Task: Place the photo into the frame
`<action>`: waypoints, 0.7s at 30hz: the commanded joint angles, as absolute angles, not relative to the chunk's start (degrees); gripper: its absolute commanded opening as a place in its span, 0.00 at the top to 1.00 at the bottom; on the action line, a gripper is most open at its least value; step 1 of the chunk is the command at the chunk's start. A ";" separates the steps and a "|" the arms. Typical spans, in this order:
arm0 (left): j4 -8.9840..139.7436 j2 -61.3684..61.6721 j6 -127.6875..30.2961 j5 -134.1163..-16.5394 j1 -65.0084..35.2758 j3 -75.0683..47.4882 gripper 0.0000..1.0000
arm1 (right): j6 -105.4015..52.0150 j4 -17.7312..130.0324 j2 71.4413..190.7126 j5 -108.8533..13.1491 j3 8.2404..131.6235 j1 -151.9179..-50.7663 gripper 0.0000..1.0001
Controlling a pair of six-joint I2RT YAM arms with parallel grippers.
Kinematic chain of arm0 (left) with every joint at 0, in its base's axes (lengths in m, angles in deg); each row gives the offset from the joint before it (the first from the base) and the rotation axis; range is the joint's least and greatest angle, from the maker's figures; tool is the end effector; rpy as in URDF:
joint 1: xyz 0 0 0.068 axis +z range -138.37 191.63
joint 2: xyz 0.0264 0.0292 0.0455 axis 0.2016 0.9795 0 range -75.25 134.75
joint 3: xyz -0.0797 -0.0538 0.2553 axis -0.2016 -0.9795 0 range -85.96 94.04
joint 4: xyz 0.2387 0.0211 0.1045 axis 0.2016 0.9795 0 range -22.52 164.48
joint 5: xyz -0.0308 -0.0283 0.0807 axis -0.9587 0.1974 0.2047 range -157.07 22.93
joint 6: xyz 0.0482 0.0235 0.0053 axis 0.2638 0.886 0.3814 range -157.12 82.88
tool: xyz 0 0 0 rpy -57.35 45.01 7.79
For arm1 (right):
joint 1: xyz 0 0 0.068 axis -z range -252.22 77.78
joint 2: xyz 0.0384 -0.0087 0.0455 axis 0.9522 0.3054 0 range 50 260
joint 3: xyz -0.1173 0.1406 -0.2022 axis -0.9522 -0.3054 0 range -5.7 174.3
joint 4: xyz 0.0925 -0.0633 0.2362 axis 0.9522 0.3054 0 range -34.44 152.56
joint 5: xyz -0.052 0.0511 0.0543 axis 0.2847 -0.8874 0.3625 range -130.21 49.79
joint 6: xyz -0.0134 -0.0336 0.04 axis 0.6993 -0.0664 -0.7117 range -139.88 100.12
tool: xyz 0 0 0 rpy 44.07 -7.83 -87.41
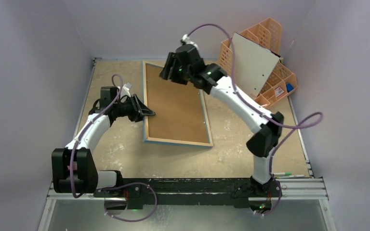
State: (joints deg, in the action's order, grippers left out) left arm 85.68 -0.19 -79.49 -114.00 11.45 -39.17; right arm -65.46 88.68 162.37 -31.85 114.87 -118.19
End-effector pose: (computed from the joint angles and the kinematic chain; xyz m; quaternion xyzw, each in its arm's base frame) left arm 0.2636 -0.0268 0.2342 -0.1689 0.8479 -0.4681 0.1828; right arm 0.3189 0.3224 0.4058 0.0363 0.8409 0.3416 0.4182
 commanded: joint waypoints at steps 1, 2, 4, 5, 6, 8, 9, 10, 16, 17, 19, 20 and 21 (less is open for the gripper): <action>92.44 -2.86 -77.72 -106.84 11.63 -31.07 1.00 | -63.19 84.59 152.43 -29.72 108.57 -114.43 0.40; 94.10 -3.00 -77.18 -105.69 11.63 -29.21 1.00 | -62.57 83.41 150.16 -30.26 106.27 -113.62 0.39; 98.50 -2.74 -75.01 -102.23 11.63 -24.17 1.00 | -60.64 80.92 146.16 -32.47 100.98 -111.70 0.39; 100.89 -2.55 -74.11 -99.82 11.63 -21.22 1.00 | -59.68 79.75 144.47 -34.52 98.69 -110.69 0.39; 102.73 -2.38 -73.41 -97.82 11.63 -17.35 1.00 | -58.81 79.14 143.12 -36.45 96.99 -109.68 0.39; 107.52 -1.71 -71.87 -94.55 11.63 -11.39 1.00 | -56.87 79.73 141.19 -38.70 94.95 -108.14 0.40; 108.77 -1.46 -71.26 -93.61 11.63 -8.76 1.00 | -55.80 80.66 140.54 -38.75 94.45 -107.82 0.40; 110.01 -1.24 -70.14 -92.62 11.63 -6.45 1.00 | -54.83 81.63 139.83 -38.49 93.70 -107.61 0.40; 117.90 1.07 -62.83 -85.76 11.63 8.18 1.00 | -52.23 81.14 136.27 -40.02 86.24 -106.51 0.41; 119.10 1.50 -61.96 -84.58 11.63 9.92 1.00 | -52.11 80.95 135.95 -40.63 85.44 -106.43 0.41; 121.40 2.26 -60.63 -82.59 11.63 12.85 1.00 | -51.97 80.64 135.78 -42.23 84.10 -106.41 0.42; 122.43 2.46 -59.85 -81.66 11.63 13.78 1.00 | -52.03 80.53 135.70 -42.57 83.55 -106.40 0.42; 123.27 2.59 -59.20 -80.15 11.63 14.68 1.00 | -52.04 80.56 135.73 -42.73 83.14 -106.40 0.43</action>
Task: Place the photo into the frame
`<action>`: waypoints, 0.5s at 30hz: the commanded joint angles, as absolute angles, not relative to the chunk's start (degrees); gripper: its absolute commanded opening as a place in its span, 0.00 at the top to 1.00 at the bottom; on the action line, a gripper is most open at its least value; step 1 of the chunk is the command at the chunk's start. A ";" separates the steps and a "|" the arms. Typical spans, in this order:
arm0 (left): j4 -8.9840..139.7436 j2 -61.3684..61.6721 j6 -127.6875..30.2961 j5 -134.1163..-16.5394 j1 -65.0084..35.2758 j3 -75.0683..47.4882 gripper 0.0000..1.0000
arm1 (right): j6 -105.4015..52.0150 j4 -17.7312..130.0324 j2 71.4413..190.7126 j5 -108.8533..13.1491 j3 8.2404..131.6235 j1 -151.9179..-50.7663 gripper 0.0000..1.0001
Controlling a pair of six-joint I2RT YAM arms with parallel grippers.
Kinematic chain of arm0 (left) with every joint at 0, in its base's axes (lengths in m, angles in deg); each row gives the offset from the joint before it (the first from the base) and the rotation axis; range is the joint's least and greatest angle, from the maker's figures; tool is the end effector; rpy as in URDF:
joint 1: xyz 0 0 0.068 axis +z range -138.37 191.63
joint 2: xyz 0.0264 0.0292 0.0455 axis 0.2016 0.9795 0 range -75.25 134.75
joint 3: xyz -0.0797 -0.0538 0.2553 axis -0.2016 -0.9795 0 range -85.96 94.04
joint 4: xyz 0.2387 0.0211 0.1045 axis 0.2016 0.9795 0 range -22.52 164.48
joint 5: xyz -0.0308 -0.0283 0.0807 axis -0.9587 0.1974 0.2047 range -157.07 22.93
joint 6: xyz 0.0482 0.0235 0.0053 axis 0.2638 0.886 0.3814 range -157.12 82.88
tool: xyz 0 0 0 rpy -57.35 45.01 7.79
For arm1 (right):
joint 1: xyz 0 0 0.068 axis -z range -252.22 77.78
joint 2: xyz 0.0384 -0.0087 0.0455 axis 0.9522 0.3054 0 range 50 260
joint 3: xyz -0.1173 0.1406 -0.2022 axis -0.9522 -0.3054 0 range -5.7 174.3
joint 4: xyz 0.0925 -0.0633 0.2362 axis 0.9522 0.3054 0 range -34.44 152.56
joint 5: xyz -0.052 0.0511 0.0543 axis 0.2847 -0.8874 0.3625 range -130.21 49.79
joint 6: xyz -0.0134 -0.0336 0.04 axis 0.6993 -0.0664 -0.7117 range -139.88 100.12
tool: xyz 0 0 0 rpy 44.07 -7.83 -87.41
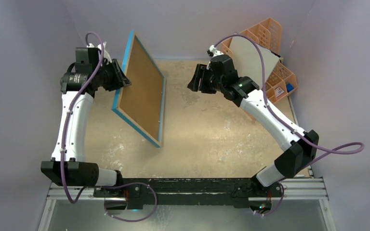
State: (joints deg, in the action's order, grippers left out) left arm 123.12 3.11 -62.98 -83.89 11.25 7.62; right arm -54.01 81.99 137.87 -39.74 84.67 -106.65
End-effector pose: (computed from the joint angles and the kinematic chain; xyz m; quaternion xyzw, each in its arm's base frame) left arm 0.2695 -0.0121 0.4242 -0.1383 0.8895 -0.2236 0.3738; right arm 0.2910 0.1991 0.4034 0.0000 0.8384 0.3042 0.4523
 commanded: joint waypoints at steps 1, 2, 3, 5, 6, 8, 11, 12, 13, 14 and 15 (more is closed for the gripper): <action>123.91 2.61 -58.65 -78.43 11.63 15.39 1.00 | -52.26 80.66 135.82 -42.71 82.74 -106.40 0.43; 124.62 2.62 -57.87 -76.87 11.63 16.17 1.00 | -52.63 80.96 135.97 -42.49 82.60 -106.45 0.43; 125.26 2.76 -56.95 -75.88 11.63 17.22 1.00 | -53.00 81.24 136.22 -42.46 82.48 -106.41 0.43; 126.32 2.95 -55.16 -74.54 11.63 18.43 1.00 | -53.80 81.73 136.81 -42.93 82.60 -106.40 0.42; 126.52 2.97 -54.58 -73.59 11.63 18.76 1.00 | -54.03 81.70 137.09 -43.39 82.60 -106.40 0.42; 126.34 2.70 -53.55 -71.41 11.63 18.68 1.00 | -54.60 81.10 137.62 -44.37 82.46 -106.40 0.41; 124.67 2.14 -51.93 -70.30 11.63 17.63 1.00 | -56.03 80.08 138.50 -45.32 82.26 -106.41 0.39; 124.42 2.16 -51.75 -69.88 11.63 17.63 1.00 | -56.75 79.63 138.77 -45.68 82.27 -106.40 0.39; 124.13 2.26 -51.59 -69.69 11.63 17.64 1.00 | -57.16 78.95 138.91 -46.37 82.09 -106.40 0.38; 123.60 2.20 -51.28 -69.87 11.63 17.39 1.00 | -57.55 78.30 139.12 -47.23 82.06 -106.40 0.35; 122.86 2.07 -50.80 -70.25 11.63 16.84 1.00 | -57.61 77.61 139.36 -48.12 82.25 -106.42 0.33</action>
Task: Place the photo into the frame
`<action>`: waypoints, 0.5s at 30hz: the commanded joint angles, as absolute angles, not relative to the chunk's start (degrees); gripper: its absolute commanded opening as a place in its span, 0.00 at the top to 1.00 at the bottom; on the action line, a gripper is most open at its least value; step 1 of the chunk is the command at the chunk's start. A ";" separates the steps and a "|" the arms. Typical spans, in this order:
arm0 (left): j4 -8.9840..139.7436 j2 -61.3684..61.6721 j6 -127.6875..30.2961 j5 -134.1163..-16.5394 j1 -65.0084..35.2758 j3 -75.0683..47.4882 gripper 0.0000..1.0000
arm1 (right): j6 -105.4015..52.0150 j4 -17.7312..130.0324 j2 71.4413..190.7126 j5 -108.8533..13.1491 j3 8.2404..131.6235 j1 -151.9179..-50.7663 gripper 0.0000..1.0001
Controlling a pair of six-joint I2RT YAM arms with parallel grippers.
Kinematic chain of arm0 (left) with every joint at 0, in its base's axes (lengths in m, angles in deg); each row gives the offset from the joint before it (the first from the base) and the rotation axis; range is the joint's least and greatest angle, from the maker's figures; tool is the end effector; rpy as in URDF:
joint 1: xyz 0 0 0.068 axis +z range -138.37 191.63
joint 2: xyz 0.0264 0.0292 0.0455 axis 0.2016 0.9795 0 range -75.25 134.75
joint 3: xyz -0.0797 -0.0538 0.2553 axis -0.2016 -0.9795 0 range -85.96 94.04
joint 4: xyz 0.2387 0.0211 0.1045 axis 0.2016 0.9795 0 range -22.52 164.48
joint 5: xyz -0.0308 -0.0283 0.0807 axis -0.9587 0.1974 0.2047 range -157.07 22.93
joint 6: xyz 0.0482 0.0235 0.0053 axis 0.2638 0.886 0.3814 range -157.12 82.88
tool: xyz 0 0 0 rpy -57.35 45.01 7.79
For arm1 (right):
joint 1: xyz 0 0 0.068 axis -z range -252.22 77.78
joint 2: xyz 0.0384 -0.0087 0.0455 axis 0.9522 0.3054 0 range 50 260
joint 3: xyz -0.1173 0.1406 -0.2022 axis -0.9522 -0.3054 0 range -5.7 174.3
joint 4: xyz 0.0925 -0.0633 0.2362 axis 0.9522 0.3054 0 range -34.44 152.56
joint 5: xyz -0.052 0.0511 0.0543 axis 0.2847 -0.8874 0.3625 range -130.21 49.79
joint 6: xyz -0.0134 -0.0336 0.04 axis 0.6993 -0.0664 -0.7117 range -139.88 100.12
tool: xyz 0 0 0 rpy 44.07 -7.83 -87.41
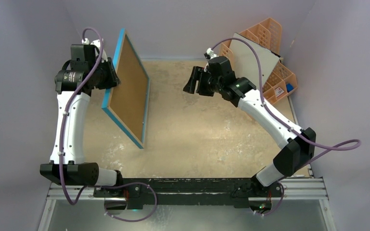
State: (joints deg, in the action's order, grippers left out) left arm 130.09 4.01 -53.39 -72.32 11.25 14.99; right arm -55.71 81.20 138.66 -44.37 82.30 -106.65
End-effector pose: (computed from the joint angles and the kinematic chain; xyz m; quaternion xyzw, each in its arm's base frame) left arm 0.2588 -0.0050 0.4475 -0.1068 0.9026 -0.1014 0.4045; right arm 0.2936 0.2044 0.3860 -0.0088 0.8491 0.3287 0.4135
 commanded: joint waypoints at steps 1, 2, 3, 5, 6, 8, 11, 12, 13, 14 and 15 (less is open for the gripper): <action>122.00 1.82 -50.28 -70.51 11.63 16.13 1.00 | -56.95 76.60 139.52 -49.56 82.29 -106.45 0.32; 121.01 1.56 -49.74 -70.57 11.59 15.22 1.00 | -56.38 75.08 139.55 -50.77 82.09 -106.41 0.32; 120.24 1.36 -49.31 -70.47 11.36 14.46 1.00 | -56.27 73.89 139.49 -51.22 81.84 -106.41 0.34; 119.08 1.09 -48.95 -69.84 10.57 13.42 1.00 | -57.56 72.25 139.51 -50.91 81.56 -106.40 0.35; 118.61 1.02 -48.90 -69.49 10.08 13.22 1.00 | -58.37 71.54 139.67 -51.36 81.71 -106.40 0.35; 117.50 1.12 -49.09 -68.45 8.91 12.94 1.00 | -59.07 71.60 141.14 -53.57 83.28 -106.42 0.39; 115.74 1.01 -49.90 -66.43 7.32 12.20 1.00 | -56.18 74.68 145.37 -58.45 88.21 -106.40 0.48; 115.44 0.91 -50.16 -65.45 6.85 11.87 1.00 | -56.32 74.53 146.02 -59.39 88.41 -106.40 0.48; 115.06 0.80 -50.21 -64.88 6.40 11.46 1.00 | -56.77 73.08 146.17 -60.03 87.95 -106.40 0.48; 114.84 0.72 -50.25 -64.42 5.95 11.12 1.00 | -57.79 71.25 145.76 -60.31 87.22 -106.40 0.47; 114.70 0.69 -50.29 -64.01 5.47 10.88 1.00 | -58.92 68.99 145.34 -60.35 86.20 -106.40 0.46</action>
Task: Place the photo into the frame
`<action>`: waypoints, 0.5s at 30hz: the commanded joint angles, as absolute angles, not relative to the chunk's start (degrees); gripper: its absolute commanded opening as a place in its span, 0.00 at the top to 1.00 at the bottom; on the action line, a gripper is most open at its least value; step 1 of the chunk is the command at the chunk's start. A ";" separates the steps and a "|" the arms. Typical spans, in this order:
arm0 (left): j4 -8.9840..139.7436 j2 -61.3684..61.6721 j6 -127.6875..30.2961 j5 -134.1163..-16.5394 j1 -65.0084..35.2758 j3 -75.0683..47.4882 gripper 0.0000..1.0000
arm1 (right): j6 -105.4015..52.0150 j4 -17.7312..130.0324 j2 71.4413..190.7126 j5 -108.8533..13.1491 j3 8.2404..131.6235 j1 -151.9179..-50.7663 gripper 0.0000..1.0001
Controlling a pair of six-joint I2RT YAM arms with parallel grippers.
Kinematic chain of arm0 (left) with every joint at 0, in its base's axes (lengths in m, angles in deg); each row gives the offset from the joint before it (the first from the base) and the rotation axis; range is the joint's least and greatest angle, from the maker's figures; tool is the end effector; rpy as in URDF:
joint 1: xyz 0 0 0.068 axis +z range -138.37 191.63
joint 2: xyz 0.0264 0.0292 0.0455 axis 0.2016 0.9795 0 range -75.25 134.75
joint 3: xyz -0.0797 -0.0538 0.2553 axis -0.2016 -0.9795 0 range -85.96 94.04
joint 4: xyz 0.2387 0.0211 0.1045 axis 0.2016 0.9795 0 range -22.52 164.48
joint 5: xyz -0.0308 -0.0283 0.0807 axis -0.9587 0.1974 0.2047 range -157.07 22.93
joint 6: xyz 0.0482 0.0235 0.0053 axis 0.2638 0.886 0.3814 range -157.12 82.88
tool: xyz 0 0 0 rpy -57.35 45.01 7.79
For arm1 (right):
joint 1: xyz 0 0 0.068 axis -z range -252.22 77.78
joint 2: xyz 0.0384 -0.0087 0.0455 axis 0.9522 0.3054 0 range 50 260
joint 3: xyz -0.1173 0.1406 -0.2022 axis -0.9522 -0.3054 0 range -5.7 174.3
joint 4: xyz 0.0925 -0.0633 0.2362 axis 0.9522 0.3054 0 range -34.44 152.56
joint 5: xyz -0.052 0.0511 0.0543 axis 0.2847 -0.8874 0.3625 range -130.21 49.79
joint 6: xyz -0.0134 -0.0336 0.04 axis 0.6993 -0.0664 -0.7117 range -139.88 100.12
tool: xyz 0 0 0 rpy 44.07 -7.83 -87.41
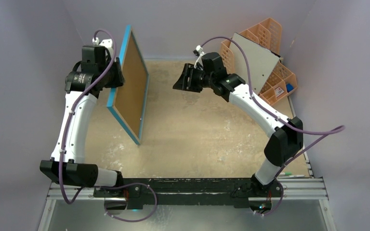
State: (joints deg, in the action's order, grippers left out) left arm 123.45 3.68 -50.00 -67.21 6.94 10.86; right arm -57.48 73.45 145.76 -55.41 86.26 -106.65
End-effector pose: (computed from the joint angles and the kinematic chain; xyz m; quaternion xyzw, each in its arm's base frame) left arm 0.2693 -0.0222 0.4374 -0.0637 0.8968 -0.0680 0.4324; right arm 0.3211 0.2314 0.3796 -0.0516 0.8220 0.4158 0.3857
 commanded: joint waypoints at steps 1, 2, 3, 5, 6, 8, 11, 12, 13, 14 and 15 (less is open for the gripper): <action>114.68 0.73 -50.18 -63.75 5.03 10.71 1.00 | -59.71 67.24 145.01 -60.89 85.36 -106.40 0.44; 114.65 0.77 -50.17 -63.52 4.52 10.53 1.00 | -60.66 66.12 144.85 -60.88 84.86 -106.40 0.43; 114.49 0.83 -50.25 -63.62 4.17 10.16 1.00 | -60.87 65.48 144.98 -60.60 84.86 -106.40 0.42; 114.02 0.83 -50.42 -64.45 3.12 9.18 1.00 | -61.04 64.91 145.45 -60.18 85.43 -106.42 0.39; 113.85 0.84 -50.66 -64.51 2.58 8.69 1.00 | -61.32 64.34 145.52 -60.23 85.66 -106.41 0.37; 113.52 0.90 -51.02 -64.57 1.27 8.09 1.00 | -62.18 62.16 145.21 -60.12 85.70 -106.57 0.31; 113.10 0.90 -51.52 -64.93 -0.28 7.40 0.96 | -63.94 59.03 145.51 -59.84 86.48 -107.07 0.28; 112.91 0.82 -51.65 -65.15 -0.66 7.08 0.93 | -63.99 59.23 146.32 -59.74 87.57 -107.27 0.28; 112.73 0.78 -51.76 -65.19 -0.98 6.69 0.91 | -64.01 59.67 147.22 -59.54 88.88 -107.48 0.28; 112.62 0.77 -51.91 -65.23 -1.32 6.28 0.89 | -64.02 59.88 148.13 -59.34 90.47 -107.79 0.27; 112.58 0.73 -51.96 -65.22 -1.63 5.98 0.88 | -64.17 60.16 148.98 -59.15 91.43 -108.00 0.27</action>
State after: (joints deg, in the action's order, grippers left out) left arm 118.07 2.94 -50.09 -63.08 0.13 6.81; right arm -62.73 63.70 147.40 -58.36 85.85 -107.00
